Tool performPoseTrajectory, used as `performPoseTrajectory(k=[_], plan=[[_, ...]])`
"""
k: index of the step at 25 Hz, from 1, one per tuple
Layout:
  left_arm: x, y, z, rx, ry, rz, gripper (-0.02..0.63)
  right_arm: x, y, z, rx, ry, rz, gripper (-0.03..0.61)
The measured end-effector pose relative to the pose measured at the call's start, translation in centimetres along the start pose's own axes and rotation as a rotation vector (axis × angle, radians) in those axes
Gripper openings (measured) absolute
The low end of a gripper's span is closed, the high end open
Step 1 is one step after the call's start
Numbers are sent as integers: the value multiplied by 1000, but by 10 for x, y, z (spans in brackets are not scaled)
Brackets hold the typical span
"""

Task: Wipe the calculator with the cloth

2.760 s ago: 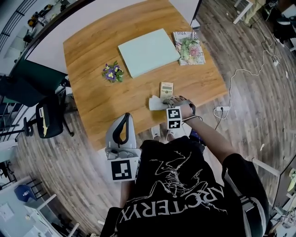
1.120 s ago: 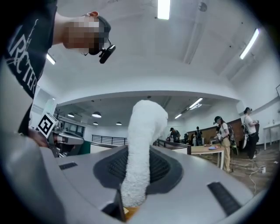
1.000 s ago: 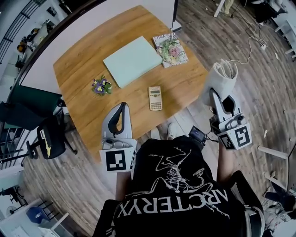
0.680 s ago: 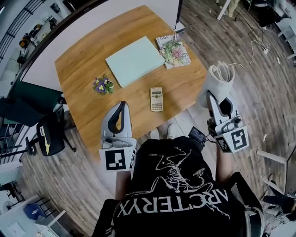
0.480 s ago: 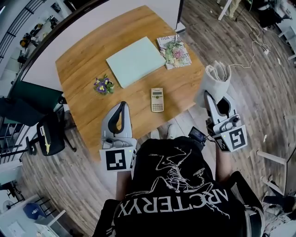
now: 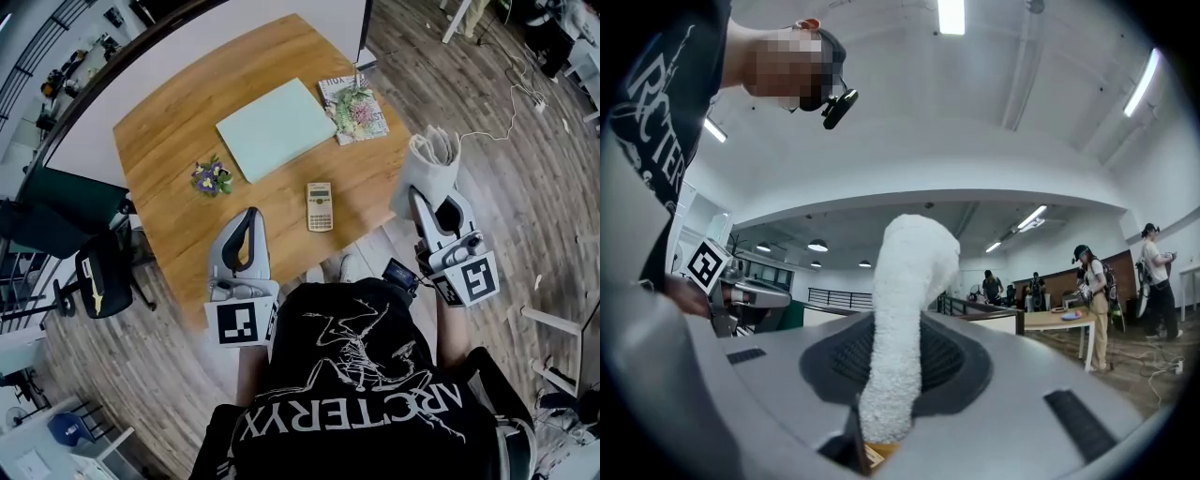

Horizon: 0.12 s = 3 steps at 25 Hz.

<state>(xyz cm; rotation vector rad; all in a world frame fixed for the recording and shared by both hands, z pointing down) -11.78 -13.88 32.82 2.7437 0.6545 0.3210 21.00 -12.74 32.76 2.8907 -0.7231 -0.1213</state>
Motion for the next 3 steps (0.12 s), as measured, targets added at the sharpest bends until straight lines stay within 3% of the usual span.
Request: performPoseTrajectory(k=[3], plan=[[-2,2,-2,-3,1,-3,3,-2,3,-3,-5,1,0,95]])
Point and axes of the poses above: the fingertips, and each gripper's own axes: y forward along the fingers, x to its right, z out of its top, the point moved 9 cm from there along -y, backward along the fingers, and after that the axes turned 15 degrees about -x, right-handed, at the moved point
